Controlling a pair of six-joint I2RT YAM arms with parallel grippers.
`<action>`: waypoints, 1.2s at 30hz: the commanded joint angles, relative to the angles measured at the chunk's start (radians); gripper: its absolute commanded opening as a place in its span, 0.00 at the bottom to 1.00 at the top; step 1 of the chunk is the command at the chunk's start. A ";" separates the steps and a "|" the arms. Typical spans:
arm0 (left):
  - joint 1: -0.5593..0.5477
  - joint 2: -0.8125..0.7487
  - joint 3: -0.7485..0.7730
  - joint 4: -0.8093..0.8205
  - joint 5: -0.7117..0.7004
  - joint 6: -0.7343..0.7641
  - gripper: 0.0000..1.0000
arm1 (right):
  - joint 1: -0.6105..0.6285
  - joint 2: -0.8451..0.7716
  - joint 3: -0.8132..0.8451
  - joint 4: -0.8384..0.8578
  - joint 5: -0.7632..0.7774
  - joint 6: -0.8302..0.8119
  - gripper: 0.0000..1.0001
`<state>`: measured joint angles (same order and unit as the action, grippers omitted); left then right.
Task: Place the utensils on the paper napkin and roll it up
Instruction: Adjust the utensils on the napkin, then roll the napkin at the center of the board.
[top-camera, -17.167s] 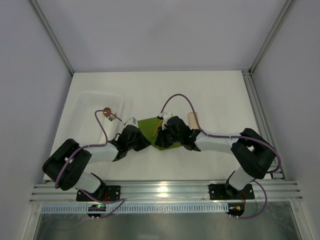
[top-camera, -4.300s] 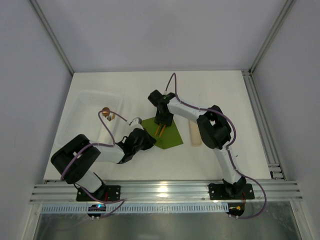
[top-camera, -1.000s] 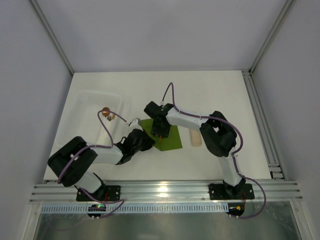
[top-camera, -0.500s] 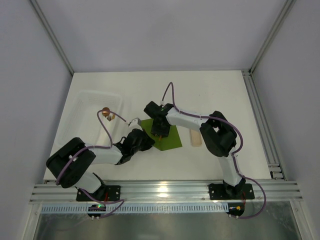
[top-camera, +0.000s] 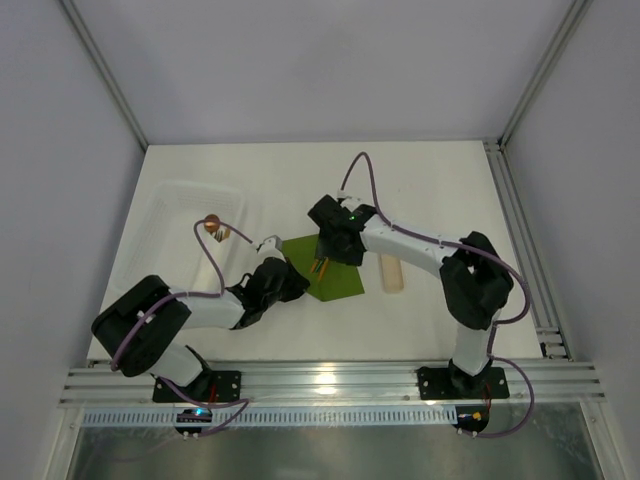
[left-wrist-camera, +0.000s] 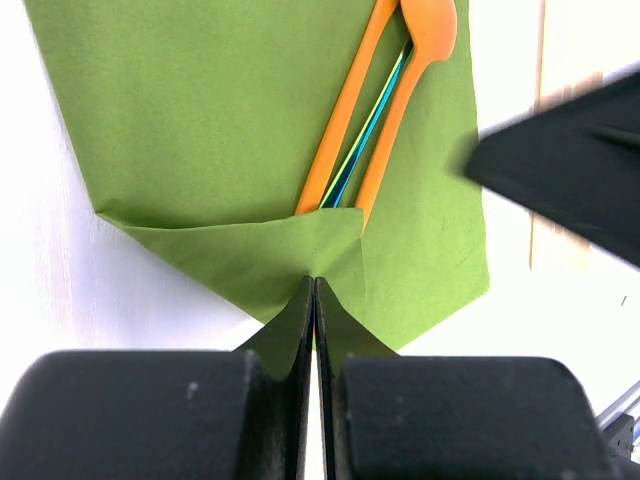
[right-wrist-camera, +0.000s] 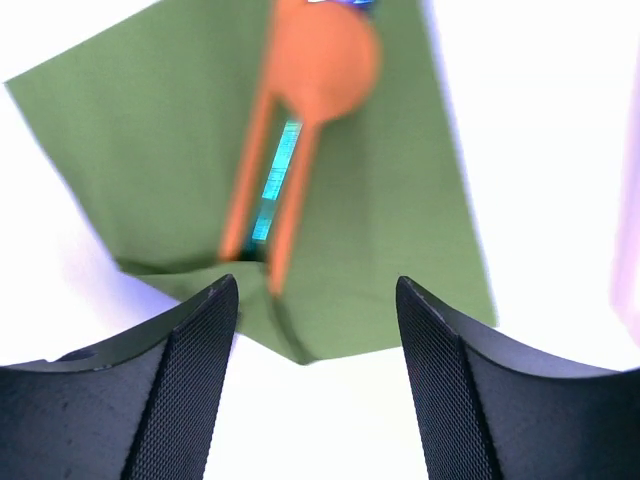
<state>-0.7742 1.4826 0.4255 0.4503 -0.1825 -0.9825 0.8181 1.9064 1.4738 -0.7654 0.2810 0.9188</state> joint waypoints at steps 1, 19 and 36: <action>-0.004 -0.019 0.004 0.002 -0.008 0.025 0.00 | -0.060 -0.141 -0.157 0.049 0.003 -0.067 0.67; -0.004 -0.004 0.004 -0.002 -0.005 0.019 0.00 | -0.135 -0.379 -0.687 0.489 -0.258 -0.183 0.49; -0.004 -0.022 0.012 -0.024 -0.009 0.028 0.00 | -0.166 -0.368 -0.777 0.641 -0.359 -0.060 0.40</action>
<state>-0.7742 1.4822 0.4255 0.4282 -0.1818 -0.9821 0.6586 1.5524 0.7418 -0.1593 -0.0639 0.8207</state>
